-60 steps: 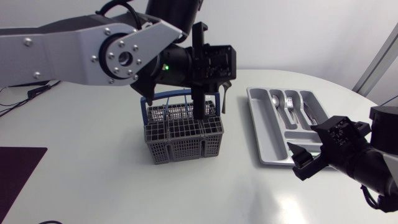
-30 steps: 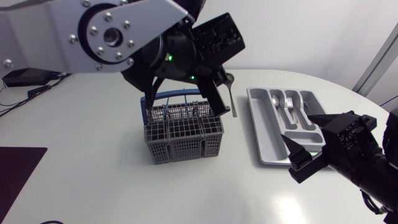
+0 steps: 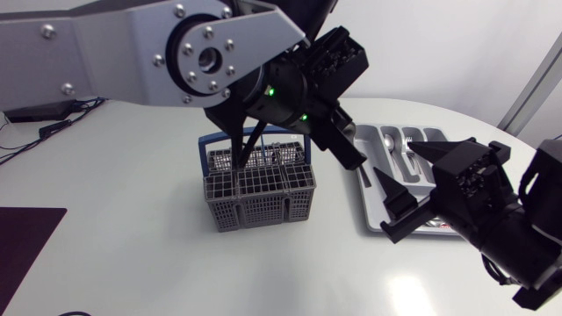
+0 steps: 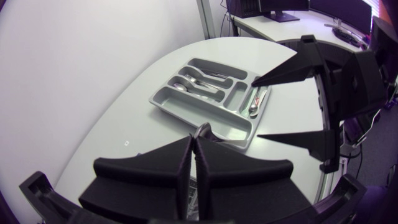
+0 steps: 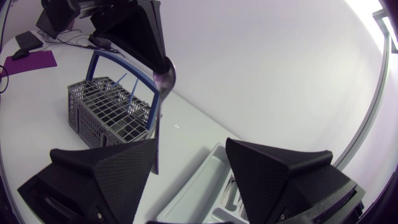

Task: Unload the cutlery basket into the drawer organizer.

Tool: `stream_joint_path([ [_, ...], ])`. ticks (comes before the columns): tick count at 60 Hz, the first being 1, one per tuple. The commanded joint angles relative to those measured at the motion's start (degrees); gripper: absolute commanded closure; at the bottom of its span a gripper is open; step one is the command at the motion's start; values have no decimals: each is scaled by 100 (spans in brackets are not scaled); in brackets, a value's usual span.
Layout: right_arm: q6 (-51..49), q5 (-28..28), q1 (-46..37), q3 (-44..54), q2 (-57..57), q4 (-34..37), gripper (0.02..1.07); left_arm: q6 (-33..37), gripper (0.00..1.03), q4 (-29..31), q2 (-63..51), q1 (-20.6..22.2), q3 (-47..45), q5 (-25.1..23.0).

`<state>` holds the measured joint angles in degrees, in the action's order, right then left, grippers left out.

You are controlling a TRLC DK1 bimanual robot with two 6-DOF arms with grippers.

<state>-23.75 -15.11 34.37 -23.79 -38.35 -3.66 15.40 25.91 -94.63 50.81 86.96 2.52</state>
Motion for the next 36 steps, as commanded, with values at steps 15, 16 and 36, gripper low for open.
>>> stream_joint_path([
  [15,19,-308,404,-99,-656,-785,40,-696,100,125,-240,158,339,-305],
  [16,19,-308,404,-99,-692,-820,40,-696,100,133,-240,158,339,-305],
  [36,-121,-361,413,-38,-1175,-1374,57,-793,100,300,-223,202,480,-305],
])
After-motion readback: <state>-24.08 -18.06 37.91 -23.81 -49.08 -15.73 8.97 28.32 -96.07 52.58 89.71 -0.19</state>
